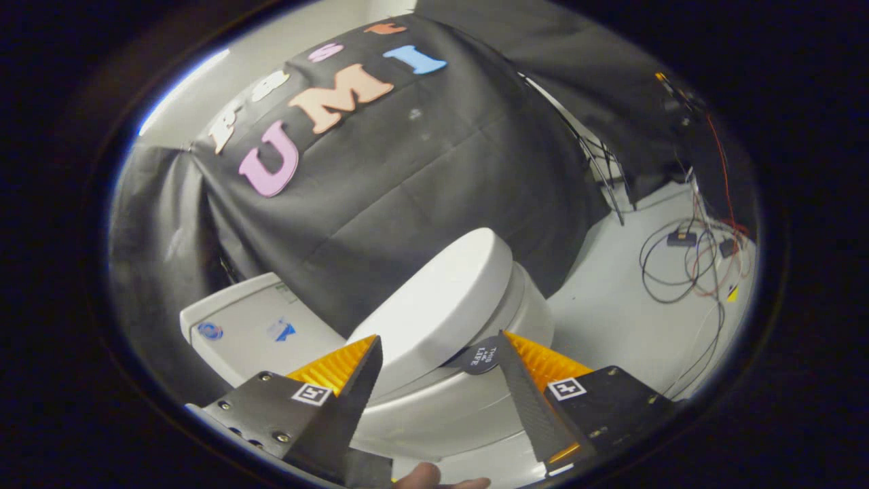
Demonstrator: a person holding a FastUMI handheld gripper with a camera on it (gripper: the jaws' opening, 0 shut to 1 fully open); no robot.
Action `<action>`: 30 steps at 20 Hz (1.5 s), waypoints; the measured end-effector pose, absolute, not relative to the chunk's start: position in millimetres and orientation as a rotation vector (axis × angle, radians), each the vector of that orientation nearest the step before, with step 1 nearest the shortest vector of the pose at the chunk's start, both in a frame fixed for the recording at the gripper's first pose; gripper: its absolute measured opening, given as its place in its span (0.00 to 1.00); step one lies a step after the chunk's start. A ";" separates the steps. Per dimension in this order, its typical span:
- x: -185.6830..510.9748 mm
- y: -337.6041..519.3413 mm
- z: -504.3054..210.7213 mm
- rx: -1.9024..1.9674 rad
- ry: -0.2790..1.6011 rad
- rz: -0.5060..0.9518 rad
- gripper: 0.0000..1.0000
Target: Open the toilet lid.
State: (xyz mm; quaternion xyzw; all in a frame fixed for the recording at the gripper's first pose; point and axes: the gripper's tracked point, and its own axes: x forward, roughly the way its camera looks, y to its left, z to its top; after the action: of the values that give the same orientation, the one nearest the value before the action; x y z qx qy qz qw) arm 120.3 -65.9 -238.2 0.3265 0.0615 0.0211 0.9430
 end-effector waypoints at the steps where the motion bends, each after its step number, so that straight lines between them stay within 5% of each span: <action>1: 123.8 -66.8 -236.1 0.701 0.111 0.052 0.99; 15: 158.9 -86.1 -274.6 1.042 0.143 0.017 0.96; 18: 158.4 -83.8 -284.7 1.084 0.182 0.017 0.77; 22: 162.0 -77.3 -286.8 1.115 0.201 0.046 0.31; 27: 166.5 -83.6 -282.3 1.262 0.196 0.053 0.31; 29: 171.7 -83.1 -288.4 1.240 0.190 0.018 0.02; 30: 171.6 -78.2 -284.4 1.238 0.203 0.008 0.03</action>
State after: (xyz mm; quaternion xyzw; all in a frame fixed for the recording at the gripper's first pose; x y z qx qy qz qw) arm 171.6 -78.2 -284.4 0.5793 0.0950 0.0038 0.8095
